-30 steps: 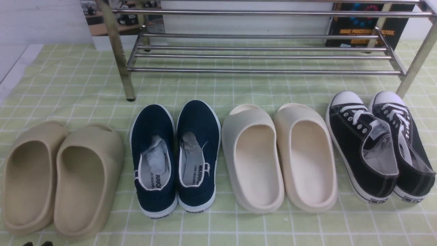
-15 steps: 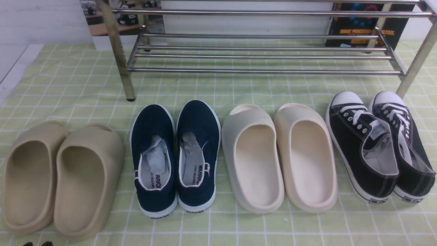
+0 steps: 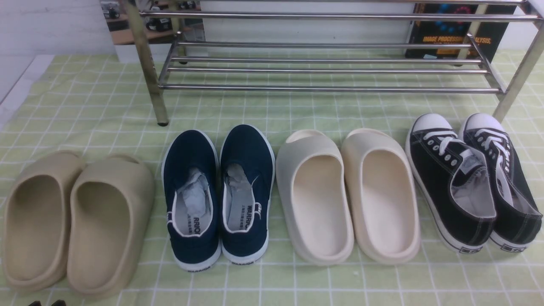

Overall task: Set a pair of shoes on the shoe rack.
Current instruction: Use the right arm to grab the shoe closest to it

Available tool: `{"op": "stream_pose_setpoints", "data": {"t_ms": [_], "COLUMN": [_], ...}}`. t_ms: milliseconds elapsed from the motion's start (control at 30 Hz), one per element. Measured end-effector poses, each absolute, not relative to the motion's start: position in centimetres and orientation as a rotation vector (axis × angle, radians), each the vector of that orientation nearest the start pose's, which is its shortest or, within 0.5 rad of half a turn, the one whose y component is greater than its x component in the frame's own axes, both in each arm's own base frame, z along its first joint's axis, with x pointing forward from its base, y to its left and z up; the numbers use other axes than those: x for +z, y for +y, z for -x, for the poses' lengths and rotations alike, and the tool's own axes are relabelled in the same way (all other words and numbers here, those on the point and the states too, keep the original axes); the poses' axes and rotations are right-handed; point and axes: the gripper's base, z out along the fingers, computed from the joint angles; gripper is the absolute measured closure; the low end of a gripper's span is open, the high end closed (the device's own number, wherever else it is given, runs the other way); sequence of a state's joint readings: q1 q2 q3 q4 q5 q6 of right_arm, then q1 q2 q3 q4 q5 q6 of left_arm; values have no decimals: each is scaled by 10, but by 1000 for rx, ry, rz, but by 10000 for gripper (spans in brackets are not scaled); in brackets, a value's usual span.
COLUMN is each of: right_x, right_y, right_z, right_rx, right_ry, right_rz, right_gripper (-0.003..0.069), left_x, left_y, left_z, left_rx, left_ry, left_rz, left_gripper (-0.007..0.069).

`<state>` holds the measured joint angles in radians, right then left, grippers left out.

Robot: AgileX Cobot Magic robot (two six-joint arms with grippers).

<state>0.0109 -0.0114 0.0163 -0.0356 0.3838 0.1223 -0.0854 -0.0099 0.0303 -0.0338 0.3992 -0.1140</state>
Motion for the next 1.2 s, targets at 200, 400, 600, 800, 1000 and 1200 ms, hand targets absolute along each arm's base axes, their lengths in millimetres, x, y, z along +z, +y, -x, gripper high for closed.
{"op": "stream_pose_setpoints", "data": {"t_ms": [200, 400, 600, 800, 1000, 1200], "right_x": [174, 175, 203, 241, 293, 387], "right_y": [-1, -1, 1, -1, -2, 0], "right_z": [-52, -53, -57, -46, -40, -72], "right_rx": [57, 58, 101, 306, 260, 84], "right_ry": [1871, 1853, 1520, 1065, 910, 1094], "right_rz": [-82, -81, -80, -191, -148, -54], "right_gripper": [421, 421, 421, 421, 540, 659], "left_x": [168, 168, 168, 168, 168, 168], "left_y": [-6, -6, -6, -6, -6, -6], "left_z": [-52, -52, -52, -52, -52, -52], "left_rx": [-169, -169, -169, -169, -169, -169], "left_ry": [1906, 1906, 1906, 1906, 1906, 1906], "left_rz": [48, 48, 48, 48, 48, 48], "left_gripper": [386, 386, 386, 386, 386, 386]}}
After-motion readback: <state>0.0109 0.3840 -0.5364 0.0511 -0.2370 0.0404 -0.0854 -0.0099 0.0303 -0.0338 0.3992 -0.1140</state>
